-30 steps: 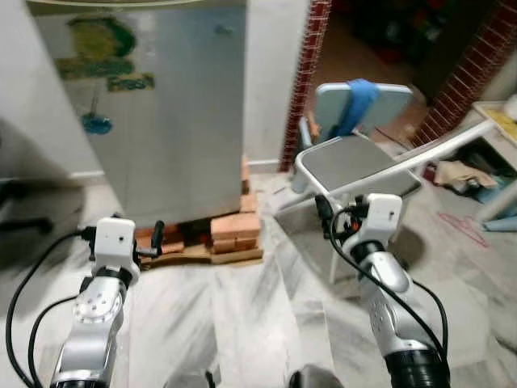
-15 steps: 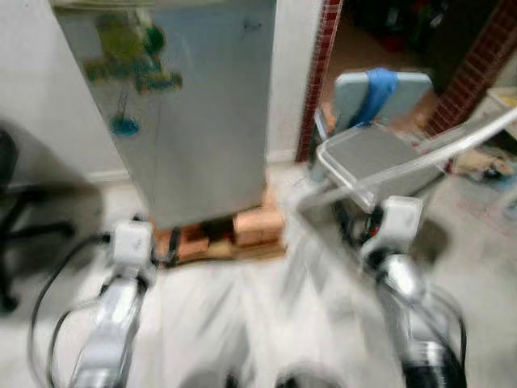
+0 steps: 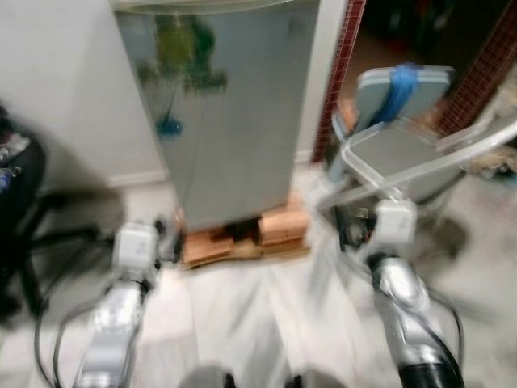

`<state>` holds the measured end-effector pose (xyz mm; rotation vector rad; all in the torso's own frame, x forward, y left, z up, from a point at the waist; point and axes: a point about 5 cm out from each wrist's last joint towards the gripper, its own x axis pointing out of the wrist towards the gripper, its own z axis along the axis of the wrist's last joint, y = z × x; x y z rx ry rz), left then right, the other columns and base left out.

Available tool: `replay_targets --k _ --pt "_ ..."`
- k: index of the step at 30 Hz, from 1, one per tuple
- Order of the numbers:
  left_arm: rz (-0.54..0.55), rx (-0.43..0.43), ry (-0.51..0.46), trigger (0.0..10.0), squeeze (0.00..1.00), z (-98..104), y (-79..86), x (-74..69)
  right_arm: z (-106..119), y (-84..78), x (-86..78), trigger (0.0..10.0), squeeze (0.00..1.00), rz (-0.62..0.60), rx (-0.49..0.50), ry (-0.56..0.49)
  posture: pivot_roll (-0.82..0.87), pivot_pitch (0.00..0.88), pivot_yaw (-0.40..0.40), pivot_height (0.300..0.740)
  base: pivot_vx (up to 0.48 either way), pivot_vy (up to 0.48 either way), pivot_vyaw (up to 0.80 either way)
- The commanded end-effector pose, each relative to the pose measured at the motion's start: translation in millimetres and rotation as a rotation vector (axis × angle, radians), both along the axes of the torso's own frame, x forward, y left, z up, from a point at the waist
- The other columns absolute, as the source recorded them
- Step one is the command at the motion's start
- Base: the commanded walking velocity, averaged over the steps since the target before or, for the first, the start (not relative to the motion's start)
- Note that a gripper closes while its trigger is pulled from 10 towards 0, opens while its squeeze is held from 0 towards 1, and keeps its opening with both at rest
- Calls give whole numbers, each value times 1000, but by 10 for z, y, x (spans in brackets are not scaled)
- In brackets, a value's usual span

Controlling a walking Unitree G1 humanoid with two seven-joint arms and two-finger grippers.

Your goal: Restocking fridge

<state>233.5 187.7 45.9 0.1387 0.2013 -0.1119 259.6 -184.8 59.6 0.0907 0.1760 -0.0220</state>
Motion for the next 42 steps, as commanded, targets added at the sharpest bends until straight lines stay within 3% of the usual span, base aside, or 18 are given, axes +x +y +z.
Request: replay_targets --k 1,6,9,19,25,28,35,38,42 --pt "30 13 -8 10000 0 36 89 6 61 83 35 10000 0 27 48 -28 81 0 -9 740 0 480 0" --pt "25 20 -25 10000 0 49 62 40 186 80 123 10000 0 42 63 -92 73 5 -8 740 0 480 0" --pt "38 31 -25 10000 0 49 104 74 188 62 162 10000 0 37 70 -78 71 5 -6 740 0 480 0" --pt "54 76 -35 10000 0 84 226 114 184 0 162 10000 0 60 43 -75 79 6 -8 740 0 480 -750" --pt "53 89 -60 10000 0 128 262 129 269 73 238 10000 0 82 49 -102 87 15 -8 740 0 480 -800" --pt "49 96 -61 10000 0 135 277 114 284 78 243 10000 0 94 -41 -108 84 29 -8 740 0 480 -188" --pt "40 90 -59 10000 0 112 271 89 208 69 202 10000 0 71 -8 -80 87 26 -8 740 0 478 0" --pt "35 80 -55 10000 0 99 239 95 218 87 215 10000 0 78 -127 -84 85 26 -12 740 0 476 0" --pt "27 76 -57 10000 0 91 195 99 198 103 216 10000 0 80 -98 -80 87 23 -22 740 0 476 0"
